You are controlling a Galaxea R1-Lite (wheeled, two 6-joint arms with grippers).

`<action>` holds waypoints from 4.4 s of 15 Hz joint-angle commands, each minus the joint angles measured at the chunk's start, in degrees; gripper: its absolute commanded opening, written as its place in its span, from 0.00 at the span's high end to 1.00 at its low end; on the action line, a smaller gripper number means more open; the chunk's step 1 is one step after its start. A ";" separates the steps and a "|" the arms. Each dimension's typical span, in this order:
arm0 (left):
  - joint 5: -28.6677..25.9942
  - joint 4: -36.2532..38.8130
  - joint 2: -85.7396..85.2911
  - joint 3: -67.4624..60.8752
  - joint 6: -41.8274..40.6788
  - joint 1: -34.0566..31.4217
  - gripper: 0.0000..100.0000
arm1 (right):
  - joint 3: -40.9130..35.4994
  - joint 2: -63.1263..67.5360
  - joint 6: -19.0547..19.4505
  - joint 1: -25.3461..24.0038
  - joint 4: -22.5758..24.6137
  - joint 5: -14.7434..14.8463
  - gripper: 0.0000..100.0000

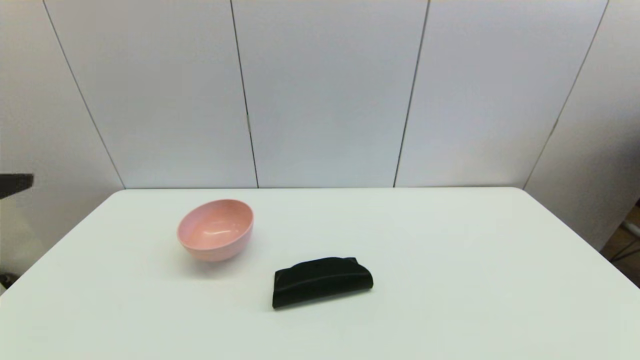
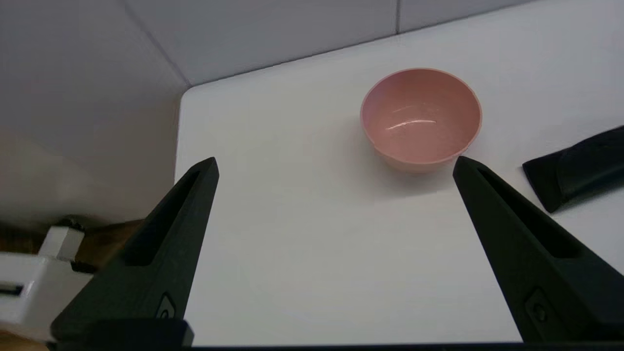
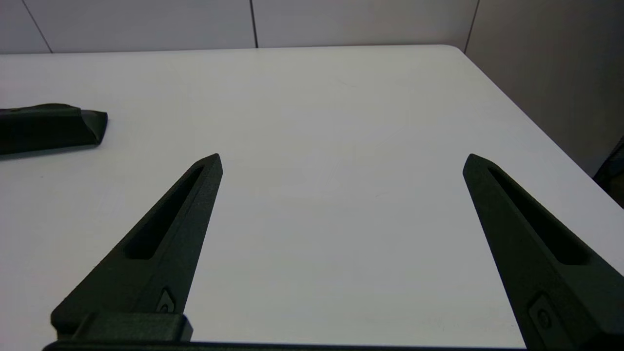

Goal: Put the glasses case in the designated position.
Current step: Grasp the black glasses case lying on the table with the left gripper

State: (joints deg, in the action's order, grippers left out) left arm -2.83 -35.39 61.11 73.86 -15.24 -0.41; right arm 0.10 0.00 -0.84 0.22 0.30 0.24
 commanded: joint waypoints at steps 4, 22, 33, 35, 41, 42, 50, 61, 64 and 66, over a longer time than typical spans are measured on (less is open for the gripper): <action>-28.02 -17.87 37.41 31.69 -30.90 -1.26 0.00 | -0.01 0.00 -0.04 0.04 0.05 0.02 0.00; -22.48 -38.26 49.45 39.69 -30.11 28.63 0.00 | -0.01 0.00 -0.04 -0.04 0.05 0.02 0.00; -18.35 -36.42 60.44 40.04 -22.99 34.78 0.00 | -0.01 0.00 -0.04 0.04 0.05 0.02 0.00; -18.35 -35.45 61.76 40.04 -22.82 35.13 0.00 | -0.01 0.00 -0.04 -0.04 0.05 0.02 0.00; -18.35 -29.74 65.89 39.78 -19.21 34.96 0.00 | -0.01 0.00 -0.04 -0.04 0.05 0.02 0.00; -18.18 -29.30 66.51 39.43 -19.13 34.87 0.00 | -0.01 0.00 -0.04 0.04 0.05 0.02 0.00; -17.39 -27.63 69.49 38.37 -19.13 32.93 0.00 | -0.01 0.00 0.05 -0.04 0.05 0.02 0.00; -17.47 -27.63 69.85 37.67 -19.30 32.76 1.00 | -0.01 0.00 -0.04 -0.04 0.05 0.02 0.00; -17.56 -27.63 69.67 37.41 -19.13 32.85 1.00 | -0.01 0.00 -0.04 -0.04 0.05 0.02 0.00; -17.56 -27.63 69.67 37.41 -19.21 32.85 1.00 | -0.01 0.00 0.05 0.04 0.05 0.02 0.00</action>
State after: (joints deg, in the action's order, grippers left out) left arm -20.29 -62.65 131.01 111.30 -34.26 32.41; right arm 0.10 0.00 -0.85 0.21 0.33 0.24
